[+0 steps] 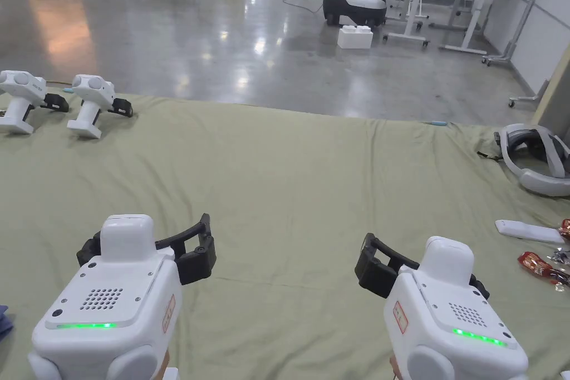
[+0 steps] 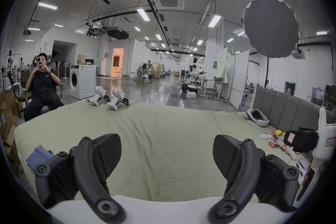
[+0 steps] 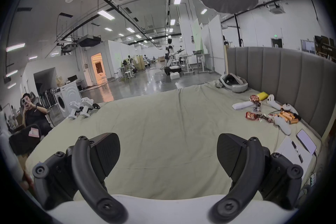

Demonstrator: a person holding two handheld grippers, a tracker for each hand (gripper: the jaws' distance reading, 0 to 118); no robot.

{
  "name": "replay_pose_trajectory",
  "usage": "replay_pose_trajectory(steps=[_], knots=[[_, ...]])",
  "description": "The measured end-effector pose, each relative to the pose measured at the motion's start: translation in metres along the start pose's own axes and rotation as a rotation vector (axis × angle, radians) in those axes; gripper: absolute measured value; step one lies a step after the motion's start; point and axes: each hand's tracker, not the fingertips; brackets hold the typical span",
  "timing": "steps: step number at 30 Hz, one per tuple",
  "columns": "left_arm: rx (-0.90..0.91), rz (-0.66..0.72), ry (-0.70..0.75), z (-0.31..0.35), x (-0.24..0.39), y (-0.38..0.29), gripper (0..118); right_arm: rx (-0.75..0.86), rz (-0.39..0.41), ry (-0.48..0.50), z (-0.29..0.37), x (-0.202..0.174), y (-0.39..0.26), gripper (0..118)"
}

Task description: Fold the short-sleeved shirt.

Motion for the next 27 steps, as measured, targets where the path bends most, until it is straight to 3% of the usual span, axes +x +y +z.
replay_pose_trajectory(steps=[5,10,19,27], knots=[[0.011,-0.005,-0.013,-0.002,0.0,-0.002,110,-0.033,-0.041,0.019,-0.005,0.0,0.01,111],[-0.003,-0.018,-0.015,-0.004,0.002,0.0,110,-0.083,-0.128,0.124,-0.008,0.003,0.016,112],[-0.043,-0.006,-0.025,-0.01,0.001,0.0,110,-0.112,-0.144,0.124,-0.012,-0.003,0.024,113],[-0.056,-0.015,-0.032,-0.012,0.001,0.0,110,-0.134,-0.105,0.035,-0.017,-0.015,0.026,114]])
